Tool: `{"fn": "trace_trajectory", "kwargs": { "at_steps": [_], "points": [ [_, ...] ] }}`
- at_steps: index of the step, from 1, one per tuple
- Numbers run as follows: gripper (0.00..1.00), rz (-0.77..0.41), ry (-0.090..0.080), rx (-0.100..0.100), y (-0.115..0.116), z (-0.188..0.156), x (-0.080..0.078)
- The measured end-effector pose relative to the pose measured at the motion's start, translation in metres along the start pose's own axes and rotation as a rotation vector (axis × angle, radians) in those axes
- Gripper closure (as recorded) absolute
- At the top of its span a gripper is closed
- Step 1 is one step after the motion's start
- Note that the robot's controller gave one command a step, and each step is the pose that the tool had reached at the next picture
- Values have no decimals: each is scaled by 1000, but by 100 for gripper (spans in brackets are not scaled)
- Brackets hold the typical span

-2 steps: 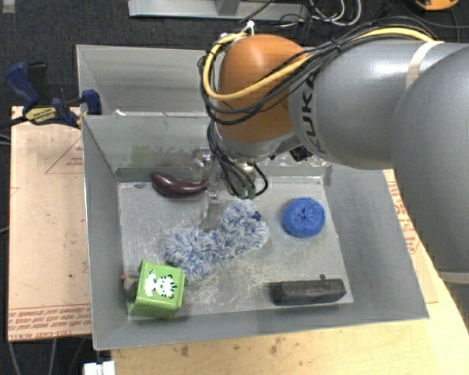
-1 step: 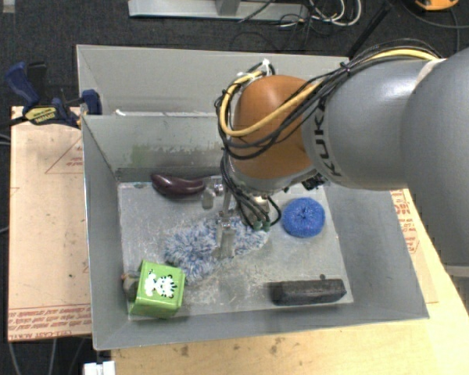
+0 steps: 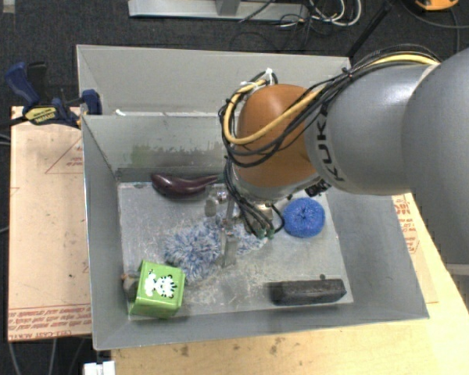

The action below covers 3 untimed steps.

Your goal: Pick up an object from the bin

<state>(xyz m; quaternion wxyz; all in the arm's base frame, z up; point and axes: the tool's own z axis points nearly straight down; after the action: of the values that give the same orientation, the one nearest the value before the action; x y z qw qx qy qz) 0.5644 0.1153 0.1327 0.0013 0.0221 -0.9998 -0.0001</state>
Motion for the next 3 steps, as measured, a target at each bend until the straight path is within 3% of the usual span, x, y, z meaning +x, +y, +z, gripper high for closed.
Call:
{"fn": "trace_trajectory", "kwargs": {
  "at_steps": [1, 2, 3],
  "points": [
    [100, -255, -3, -1, 23, 23, -5],
    [100, -256, -3, -1, 23, 23, -5],
    [0, -301, -10, 1, 0, -41, 12]
  ]
}}
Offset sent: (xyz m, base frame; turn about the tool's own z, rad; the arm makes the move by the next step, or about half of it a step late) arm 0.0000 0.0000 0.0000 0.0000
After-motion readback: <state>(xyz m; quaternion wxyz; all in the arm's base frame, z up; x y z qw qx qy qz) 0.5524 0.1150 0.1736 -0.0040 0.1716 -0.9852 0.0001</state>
